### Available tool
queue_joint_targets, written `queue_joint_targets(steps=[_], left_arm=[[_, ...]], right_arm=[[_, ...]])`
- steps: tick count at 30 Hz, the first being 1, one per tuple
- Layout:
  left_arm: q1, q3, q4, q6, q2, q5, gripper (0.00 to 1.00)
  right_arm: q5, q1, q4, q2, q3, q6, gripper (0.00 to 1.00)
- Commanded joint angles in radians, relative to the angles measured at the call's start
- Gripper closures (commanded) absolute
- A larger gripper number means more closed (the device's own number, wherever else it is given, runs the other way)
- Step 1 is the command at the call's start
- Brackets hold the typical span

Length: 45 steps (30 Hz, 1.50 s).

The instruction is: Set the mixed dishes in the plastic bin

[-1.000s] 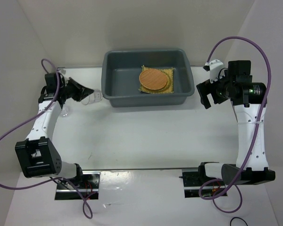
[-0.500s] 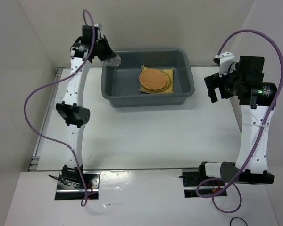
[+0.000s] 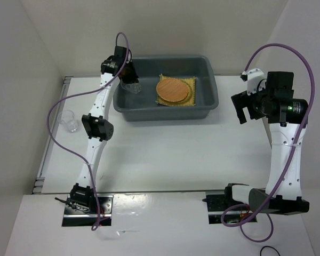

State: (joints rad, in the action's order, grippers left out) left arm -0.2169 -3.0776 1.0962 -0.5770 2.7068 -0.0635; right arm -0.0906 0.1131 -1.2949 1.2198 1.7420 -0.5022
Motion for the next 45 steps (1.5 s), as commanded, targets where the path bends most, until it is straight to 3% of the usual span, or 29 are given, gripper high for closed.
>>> queue_joint_targets(steps=[1,5,16,19,22,23,28,32,35,36,38,39,45], left_arm=[[0.002,-0.050,-0.019,0.023,0.040,0.005,0.89],[-0.009,-0.059,-0.065,0.023,0.076,-0.059,0.84],[-0.018,-0.059,-0.084,0.023,0.140,-0.013,0.71],[-0.018,-0.059,-0.107,0.023,0.131,-0.012,0.57],[-0.018,-0.059,-0.136,0.023,0.081,-0.025,0.03],[-0.018,-0.059,-0.147,0.023,0.058,-0.025,0.00],[-0.018,-0.059,-0.286,0.049,-0.164,0.109,0.00],[-0.018,-0.059,-0.325,0.101,-0.277,0.519,0.00],[0.049,-0.059,-0.219,0.048,-0.277,0.623,0.00],[0.075,-0.059,-0.067,-0.106,-0.265,0.702,0.00],[0.187,-0.059,0.165,-0.229,-0.251,0.683,0.00],[0.223,-0.059,0.206,-0.265,-0.222,0.657,0.00],[0.333,0.268,0.206,-0.276,-0.262,0.599,0.00]], right_arm=[[0.029,0.008,0.023,-0.035,-0.022,0.008,0.01],[0.040,0.019,0.032,-0.036,-0.033,0.008,0.01],[0.026,0.019,0.032,-0.115,-0.173,0.008,0.01],[0.035,0.029,0.032,-0.155,-0.225,0.008,0.01],[0.014,0.048,0.023,-0.180,-0.266,0.008,0.01],[0.014,0.048,0.023,-0.192,-0.266,0.008,0.01],[0.026,0.048,0.023,-0.201,-0.285,-0.001,0.01],[0.046,0.048,0.032,-0.158,-0.250,-0.013,0.01],[0.046,0.048,0.032,-0.102,-0.173,-0.022,0.01],[0.046,0.048,0.032,-0.083,-0.147,-0.022,0.01],[0.046,0.048,0.032,-0.027,-0.067,-0.022,0.01],[0.046,0.048,0.032,-0.007,-0.041,-0.022,0.01],[0.003,0.048,0.013,0.116,0.103,-0.022,0.01]])
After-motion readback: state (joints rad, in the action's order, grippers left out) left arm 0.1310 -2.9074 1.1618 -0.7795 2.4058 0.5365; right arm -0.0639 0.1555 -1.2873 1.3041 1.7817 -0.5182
